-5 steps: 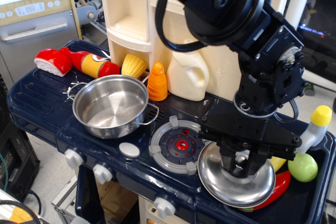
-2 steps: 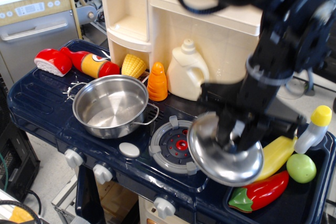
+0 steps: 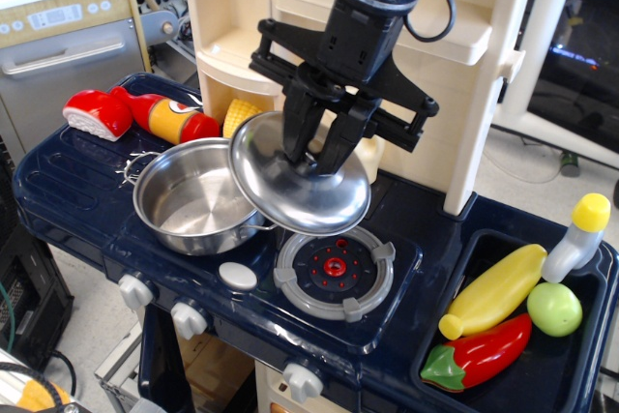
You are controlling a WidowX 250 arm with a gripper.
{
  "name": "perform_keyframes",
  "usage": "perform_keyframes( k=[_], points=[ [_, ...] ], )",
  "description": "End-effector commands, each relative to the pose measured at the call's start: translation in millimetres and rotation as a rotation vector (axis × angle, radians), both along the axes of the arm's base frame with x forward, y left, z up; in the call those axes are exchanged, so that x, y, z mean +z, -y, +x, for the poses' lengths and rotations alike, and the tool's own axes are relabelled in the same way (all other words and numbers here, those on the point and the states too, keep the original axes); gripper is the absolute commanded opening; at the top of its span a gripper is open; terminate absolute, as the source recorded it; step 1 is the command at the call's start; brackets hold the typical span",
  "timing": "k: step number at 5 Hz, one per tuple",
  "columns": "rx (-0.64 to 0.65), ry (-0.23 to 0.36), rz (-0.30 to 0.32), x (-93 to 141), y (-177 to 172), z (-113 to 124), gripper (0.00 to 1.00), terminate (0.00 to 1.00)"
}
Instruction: Put lid on pot or pan
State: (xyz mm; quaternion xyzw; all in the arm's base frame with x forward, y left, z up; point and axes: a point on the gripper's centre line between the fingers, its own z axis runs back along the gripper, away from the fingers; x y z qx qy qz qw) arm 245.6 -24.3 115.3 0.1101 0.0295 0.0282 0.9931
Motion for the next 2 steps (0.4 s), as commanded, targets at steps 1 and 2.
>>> perform_keyframes(
  k=[1,2],
  points=[
    [0.006,0.061,-0.065,1.5,-70.7,4.8,0.00,0.00],
    [0.022,0.066,-0.073,-3.9,-70.1,2.7,0.00,1.00]
  ],
)
